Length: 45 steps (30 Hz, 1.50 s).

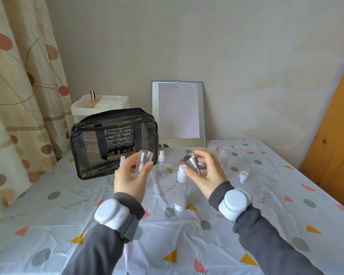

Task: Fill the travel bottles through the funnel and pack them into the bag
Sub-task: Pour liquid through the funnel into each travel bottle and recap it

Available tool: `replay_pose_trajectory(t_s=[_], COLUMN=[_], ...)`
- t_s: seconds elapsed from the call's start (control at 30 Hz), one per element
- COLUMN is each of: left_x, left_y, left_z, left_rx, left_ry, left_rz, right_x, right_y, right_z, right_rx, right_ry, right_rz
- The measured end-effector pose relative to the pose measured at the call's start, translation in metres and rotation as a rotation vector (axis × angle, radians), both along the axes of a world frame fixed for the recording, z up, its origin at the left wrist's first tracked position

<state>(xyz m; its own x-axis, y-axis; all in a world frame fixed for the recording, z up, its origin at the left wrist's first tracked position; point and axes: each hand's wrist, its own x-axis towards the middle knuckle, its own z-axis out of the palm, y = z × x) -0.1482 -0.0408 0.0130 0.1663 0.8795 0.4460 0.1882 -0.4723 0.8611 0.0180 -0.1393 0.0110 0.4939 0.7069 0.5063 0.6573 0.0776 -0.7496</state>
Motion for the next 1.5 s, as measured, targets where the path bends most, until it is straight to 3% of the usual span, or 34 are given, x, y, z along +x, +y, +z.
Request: replay_pose_trajectory(t_s=[0.2, 0.5, 0.93, 1.0, 1.07, 1.17, 1.23, 1.37, 1.5], left_x=[-0.025, -0.036, -0.041, -0.040, -0.036, -0.020, -0.005, 0.029, 0.050], left_y=[0.025, 0.049, 0.055, 0.051, 0.040, 0.019, 0.007, -0.006, -0.011], left_z=[-0.038, -0.064, -0.077, -0.070, -0.060, -0.044, -0.035, -0.035, -0.045], left_rx=[-0.220, -0.335, -0.478, -0.462, -0.276, 0.136, 0.206, 0.010, -0.253], left_ry=[0.072, 0.301, 0.468, 0.579, 0.659, 0.463, 0.357, 0.344, 0.298], left_rz=[0.070, 0.147, 0.135, 0.150, 0.210, 0.034, -0.181, -0.398, -0.444], right_x=[-0.006, -0.011, -0.011, -0.011, -0.011, -0.011, -0.011, -0.011, -0.012], right_y=[0.011, 0.021, 0.019, 0.019, 0.020, 0.020, 0.019, 0.018, 0.018], right_z=[-0.015, -0.027, -0.028, -0.028, -0.028, -0.027, -0.027, -0.025, -0.026], right_rx=[-0.179, -0.114, -0.105, -0.111, -0.113, -0.116, -0.112, -0.119, -0.102], right_ry=[0.117, 0.159, 0.148, 0.155, 0.165, 0.176, 0.175, 0.213, 0.312], right_rz=[0.062, 0.033, 0.054, 0.056, 0.055, 0.054, 0.053, 0.060, 0.062])
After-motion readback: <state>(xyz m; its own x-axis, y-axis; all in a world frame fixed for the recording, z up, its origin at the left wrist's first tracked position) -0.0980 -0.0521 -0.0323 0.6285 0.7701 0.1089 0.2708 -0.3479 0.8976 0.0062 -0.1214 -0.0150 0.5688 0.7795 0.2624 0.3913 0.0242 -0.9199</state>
